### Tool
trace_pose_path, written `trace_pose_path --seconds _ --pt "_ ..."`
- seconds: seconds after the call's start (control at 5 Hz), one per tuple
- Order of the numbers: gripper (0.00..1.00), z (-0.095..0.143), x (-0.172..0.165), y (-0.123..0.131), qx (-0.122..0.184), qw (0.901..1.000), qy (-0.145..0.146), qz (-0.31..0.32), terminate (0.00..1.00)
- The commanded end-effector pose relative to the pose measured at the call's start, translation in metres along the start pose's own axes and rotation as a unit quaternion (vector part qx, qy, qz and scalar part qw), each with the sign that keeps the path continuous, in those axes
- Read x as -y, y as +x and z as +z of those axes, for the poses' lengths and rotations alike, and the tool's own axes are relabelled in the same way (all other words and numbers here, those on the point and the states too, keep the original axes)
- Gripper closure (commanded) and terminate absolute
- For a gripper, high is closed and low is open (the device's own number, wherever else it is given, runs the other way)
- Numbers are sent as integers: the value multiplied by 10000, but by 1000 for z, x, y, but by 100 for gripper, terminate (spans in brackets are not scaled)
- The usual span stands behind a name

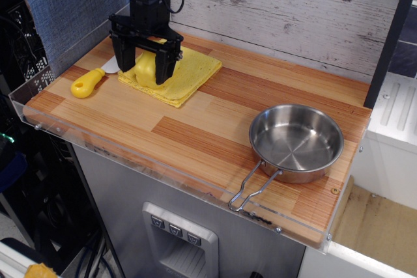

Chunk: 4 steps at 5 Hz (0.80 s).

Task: Move the bell pepper and place it inside of the pot.

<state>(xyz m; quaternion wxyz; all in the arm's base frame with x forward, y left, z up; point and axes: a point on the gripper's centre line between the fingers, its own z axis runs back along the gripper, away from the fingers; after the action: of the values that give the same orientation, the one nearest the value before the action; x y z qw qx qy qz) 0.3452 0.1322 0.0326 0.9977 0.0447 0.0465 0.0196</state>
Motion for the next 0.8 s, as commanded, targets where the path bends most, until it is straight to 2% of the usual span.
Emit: trace_pose_path --seconds 0.0,0.2,0.4,0.6 --pt "100 15 -6 5 243 9996 38 133 0" --pt "100 35 1 -2 436 9988 122 184 0" --pt "100 68 17 -10 719 9972 178 128 0" --pt "100 96 49 -13 833 9961 291 -98 0"
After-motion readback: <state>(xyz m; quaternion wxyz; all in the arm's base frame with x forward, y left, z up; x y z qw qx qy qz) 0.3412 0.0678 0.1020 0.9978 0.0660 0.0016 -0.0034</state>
